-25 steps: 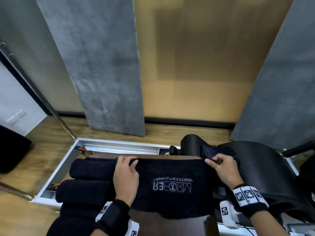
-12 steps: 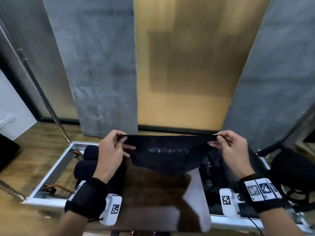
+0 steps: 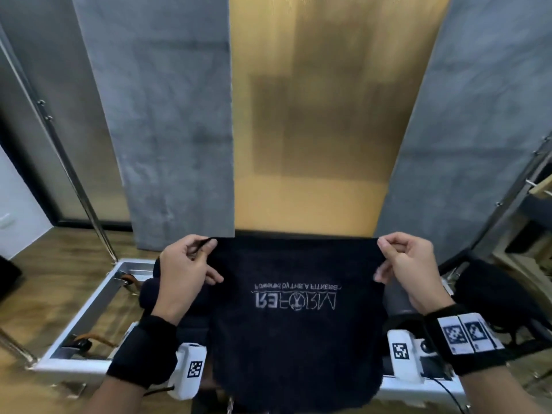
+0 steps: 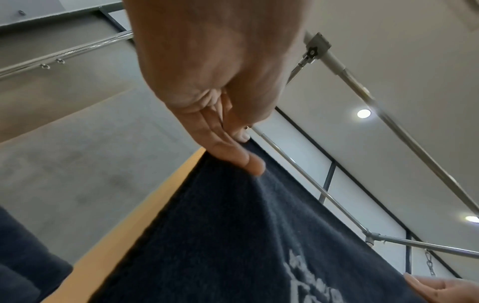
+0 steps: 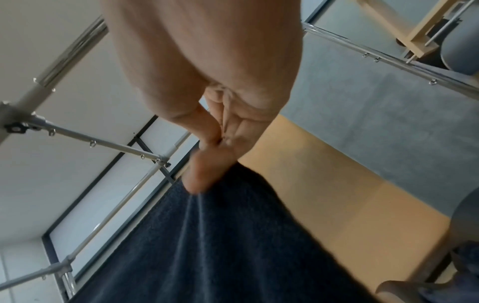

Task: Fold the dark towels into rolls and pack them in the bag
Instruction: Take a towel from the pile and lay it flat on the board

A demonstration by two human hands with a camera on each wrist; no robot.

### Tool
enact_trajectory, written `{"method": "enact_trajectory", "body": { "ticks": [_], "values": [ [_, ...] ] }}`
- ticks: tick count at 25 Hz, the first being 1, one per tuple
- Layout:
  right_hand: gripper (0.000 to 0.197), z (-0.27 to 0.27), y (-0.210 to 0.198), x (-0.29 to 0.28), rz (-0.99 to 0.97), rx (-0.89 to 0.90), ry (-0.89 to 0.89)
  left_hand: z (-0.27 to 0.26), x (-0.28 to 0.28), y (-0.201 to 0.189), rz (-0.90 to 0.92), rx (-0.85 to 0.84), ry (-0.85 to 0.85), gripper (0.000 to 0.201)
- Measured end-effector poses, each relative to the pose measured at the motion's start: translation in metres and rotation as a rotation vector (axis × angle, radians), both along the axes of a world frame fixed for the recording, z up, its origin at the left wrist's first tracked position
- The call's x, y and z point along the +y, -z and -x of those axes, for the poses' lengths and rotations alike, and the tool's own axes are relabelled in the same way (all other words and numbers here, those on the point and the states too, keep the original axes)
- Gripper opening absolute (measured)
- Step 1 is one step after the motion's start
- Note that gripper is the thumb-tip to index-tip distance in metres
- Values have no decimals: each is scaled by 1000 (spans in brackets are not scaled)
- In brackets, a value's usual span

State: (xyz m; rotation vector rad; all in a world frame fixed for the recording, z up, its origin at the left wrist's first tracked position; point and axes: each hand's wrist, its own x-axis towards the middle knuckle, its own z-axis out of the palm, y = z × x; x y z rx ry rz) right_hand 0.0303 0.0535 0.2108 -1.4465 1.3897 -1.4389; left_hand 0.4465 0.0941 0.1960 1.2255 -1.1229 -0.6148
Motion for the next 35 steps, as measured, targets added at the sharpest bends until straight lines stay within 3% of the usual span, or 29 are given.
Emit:
{"method": "enact_trajectory", "body": {
  "ticks": [3,7,13,15,17,21,23,27,32,35],
  "values": [
    [17,-15,4,-9,-32,-90,-38,-4,-12,9,-71,76,60,13],
    [15,-27,5,-20,4,-151,-51,-4,-24,11,3,118,94,13],
    [23,-18,39,13,-16,-225,-55,0,8,44,-4,54,81,16],
    [25,-17,73,32,-98,-232,-38,6,27,74,-119,42,64,30],
    [23,-17,117,48,-254,-206,0,13,43,110,-321,-95,43,38],
    [22,-13,206,77,-643,156,0,27,65,165,-882,-358,109,44],
    [23,-6,227,82,-711,227,0,35,67,177,-972,-530,148,43],
    [22,-7,223,54,-678,309,11,54,45,187,-783,-622,202,46],
    [16,-32,210,-8,-617,168,-8,83,-9,198,-609,-630,373,17],
    [17,-45,206,-48,-602,105,-16,101,-45,200,-631,-792,450,49]
  ]
}}
